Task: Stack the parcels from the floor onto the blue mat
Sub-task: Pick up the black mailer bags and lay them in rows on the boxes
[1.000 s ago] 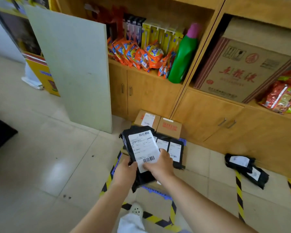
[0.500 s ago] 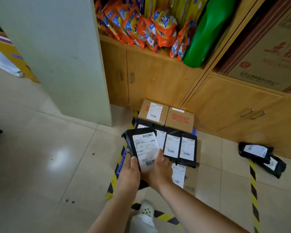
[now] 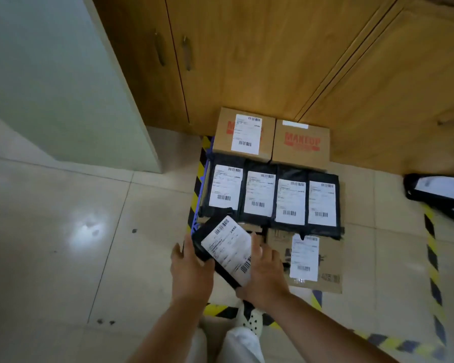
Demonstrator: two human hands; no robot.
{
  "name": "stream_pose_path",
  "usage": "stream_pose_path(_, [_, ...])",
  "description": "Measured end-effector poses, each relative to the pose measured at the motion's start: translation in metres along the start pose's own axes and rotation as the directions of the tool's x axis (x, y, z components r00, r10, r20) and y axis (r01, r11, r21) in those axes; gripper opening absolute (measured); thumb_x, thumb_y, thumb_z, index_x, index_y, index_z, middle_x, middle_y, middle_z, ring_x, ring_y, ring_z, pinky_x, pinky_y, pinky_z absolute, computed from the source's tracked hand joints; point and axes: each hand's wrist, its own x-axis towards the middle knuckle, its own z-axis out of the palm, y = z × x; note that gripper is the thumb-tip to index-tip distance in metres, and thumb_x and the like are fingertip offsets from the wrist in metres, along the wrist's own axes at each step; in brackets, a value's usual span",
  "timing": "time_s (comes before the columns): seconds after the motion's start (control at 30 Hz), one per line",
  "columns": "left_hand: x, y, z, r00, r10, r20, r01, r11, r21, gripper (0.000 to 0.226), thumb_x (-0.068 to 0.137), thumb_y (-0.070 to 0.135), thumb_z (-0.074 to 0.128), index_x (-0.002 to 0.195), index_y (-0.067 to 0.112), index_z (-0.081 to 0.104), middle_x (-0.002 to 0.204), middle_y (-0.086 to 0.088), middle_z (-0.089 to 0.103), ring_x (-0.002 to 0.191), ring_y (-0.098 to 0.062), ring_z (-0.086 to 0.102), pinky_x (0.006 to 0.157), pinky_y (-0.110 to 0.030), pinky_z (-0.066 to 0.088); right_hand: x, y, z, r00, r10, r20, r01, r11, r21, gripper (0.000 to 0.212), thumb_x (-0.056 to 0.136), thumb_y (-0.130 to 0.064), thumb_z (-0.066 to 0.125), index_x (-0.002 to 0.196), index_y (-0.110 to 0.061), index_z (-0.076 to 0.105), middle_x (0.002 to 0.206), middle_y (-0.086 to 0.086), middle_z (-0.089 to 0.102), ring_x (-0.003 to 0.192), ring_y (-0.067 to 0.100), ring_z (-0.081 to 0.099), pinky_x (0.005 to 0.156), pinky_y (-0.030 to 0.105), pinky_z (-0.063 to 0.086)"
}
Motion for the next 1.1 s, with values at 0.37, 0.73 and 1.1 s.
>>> stream_pose_path(0.37, [0.114, -0.075, 0.063, 0.993, -0.017, 0.115, -0.009, 0.975, 0.224, 0.080, 0.086, 0.017, 0.058, 0.151, 0.025, 0.011, 0.137, -0.011, 0.041, 0.126, -0.032, 0.041, 0.097, -0.045, 0.043, 0.118, 0.048, 0.090, 0.951, -0.309, 0.035, 0.305, 0.908, -0.285, 0.122, 0.068, -0.038, 0.072, 0.147, -0.022, -0.019, 0.142, 0.013, 0.022, 0.127, 0.031, 0.022, 0.113, 0.040, 0.020])
stream_pose_path(0.73, [0.151, -0.101, 0.104, 0.998, 0.063, 0.028, -0.068, 0.969, 0.237, 0.075, 0.090, 0.014, 0.054, 0.150, 0.025, 0.010, 0.126, -0.010, 0.049, 0.117, -0.028, 0.044, 0.090, -0.041, 0.044, 0.172, 0.080, 0.124, 0.860, -0.497, -0.119, 0.390, 0.789, -0.476, 0.129, 0.034, -0.052, 0.084, 0.144, -0.010, 0.031, 0.129, 0.017, 0.046, 0.120, 0.032, 0.037, 0.106, 0.048, 0.029])
stream_pose_path(1.1, [0.157, -0.097, 0.099, 0.901, 0.418, 0.114, -0.380, 0.636, 0.671, 0.090, 0.075, 0.023, 0.074, 0.149, 0.023, 0.024, 0.153, -0.010, 0.029, 0.134, -0.032, 0.036, 0.099, -0.045, 0.043, 0.165, 0.095, 0.133, 0.832, -0.532, -0.156, 0.394, 0.765, -0.510, 0.100, 0.062, -0.058, 0.071, 0.142, -0.009, 0.037, 0.143, 0.017, 0.041, 0.130, 0.031, 0.037, 0.110, 0.053, 0.021])
